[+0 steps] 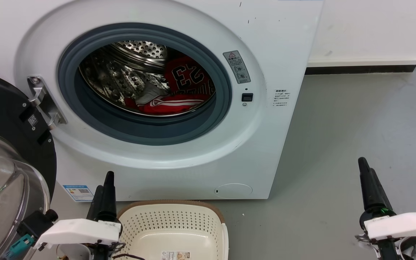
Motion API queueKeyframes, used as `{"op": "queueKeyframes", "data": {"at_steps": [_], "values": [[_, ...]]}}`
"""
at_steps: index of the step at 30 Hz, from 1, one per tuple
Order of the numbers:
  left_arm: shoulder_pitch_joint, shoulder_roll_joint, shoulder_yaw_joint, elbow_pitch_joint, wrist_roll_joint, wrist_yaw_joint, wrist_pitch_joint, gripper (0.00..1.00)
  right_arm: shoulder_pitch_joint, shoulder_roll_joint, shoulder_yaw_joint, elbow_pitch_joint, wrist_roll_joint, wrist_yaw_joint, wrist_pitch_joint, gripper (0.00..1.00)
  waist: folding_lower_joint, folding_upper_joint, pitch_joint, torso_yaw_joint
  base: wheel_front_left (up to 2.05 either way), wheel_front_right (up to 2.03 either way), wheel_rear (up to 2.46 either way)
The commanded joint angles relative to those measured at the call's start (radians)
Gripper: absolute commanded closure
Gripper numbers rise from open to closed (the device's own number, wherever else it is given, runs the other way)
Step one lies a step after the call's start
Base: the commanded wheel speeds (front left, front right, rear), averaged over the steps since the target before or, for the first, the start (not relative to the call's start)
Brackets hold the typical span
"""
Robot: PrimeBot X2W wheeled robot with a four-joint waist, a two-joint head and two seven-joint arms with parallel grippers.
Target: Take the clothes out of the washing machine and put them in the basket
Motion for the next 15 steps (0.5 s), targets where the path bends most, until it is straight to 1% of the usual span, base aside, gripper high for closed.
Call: {"op": "queueKeyframes", "data": {"at_steps": [1,7,15], "values": [[-0.005,0.003,-0.005,-0.024,0.037,0.004,-0.011,0.0,-0.008,-0.002,0.005,-0.03,-0.044,0.0,-0.01,0.0,0.0,0.0,0.0,0.0,0.0,0.0,0.0],[0.004,0.003,-0.021,-0.042,0.134,0.026,-0.032,0.0,0.004,-0.002,0.025,-0.063,-0.182,0.0,-0.031,0.0,0.0,0.0,0.002,0.001,0.0,0.0,0.0],[0.014,0.003,-0.038,-0.057,0.262,0.046,-0.059,0.0,0.017,-0.002,0.044,-0.089,-0.335,0.0,-0.058,0.0,0.0,0.0,0.004,0.002,0.0,0.0,0.0]]}}
